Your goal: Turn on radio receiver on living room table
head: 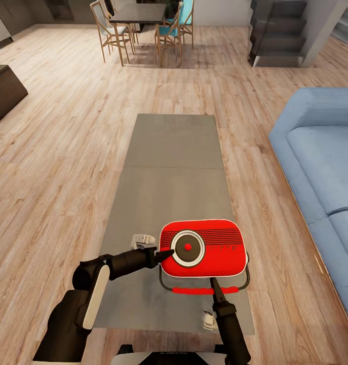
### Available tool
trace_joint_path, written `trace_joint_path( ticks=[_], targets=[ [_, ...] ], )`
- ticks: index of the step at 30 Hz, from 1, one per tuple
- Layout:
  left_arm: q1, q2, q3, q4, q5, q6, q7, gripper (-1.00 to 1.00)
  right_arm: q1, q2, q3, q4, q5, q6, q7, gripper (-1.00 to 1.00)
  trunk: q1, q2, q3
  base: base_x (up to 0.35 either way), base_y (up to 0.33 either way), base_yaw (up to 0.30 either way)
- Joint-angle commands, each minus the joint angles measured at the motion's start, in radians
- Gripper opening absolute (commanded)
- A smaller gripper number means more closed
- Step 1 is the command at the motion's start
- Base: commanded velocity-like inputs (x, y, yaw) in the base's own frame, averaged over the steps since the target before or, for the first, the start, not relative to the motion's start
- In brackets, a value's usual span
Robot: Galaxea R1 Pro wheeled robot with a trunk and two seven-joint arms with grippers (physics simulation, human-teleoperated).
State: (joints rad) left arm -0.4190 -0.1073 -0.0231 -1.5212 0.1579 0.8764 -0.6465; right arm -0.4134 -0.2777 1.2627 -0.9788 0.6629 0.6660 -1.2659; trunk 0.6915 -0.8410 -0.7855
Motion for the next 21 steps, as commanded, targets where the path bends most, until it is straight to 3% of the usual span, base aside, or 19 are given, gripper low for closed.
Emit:
trace_joint_path(
  ticks=[1,6,21],
  targets=[
    [0.006,0.006,0.001,0.001,-0.005,-0.005,0.003,1.00,0.001,-0.002,0.000,0.006,0.001,-0.007,-0.006,-1.00,0.000,0.000,0.000,0.000,0.000,0.000],
    [0.016,0.008,0.001,0.001,-0.021,-0.012,0.003,1.00,0.001,0.001,0.000,0.037,-0.008,-0.014,-0.009,-1.00,0.000,0.000,0.000,0.000,0.000,0.000],
    [0.014,-0.004,-0.083,-0.010,-0.019,0.059,-0.010,1.00,-0.001,-0.017,-0.001,0.055,-0.004,0.006,0.006,-1.00,0.000,0.000,0.000,0.000,0.000,0.000]
  ],
)
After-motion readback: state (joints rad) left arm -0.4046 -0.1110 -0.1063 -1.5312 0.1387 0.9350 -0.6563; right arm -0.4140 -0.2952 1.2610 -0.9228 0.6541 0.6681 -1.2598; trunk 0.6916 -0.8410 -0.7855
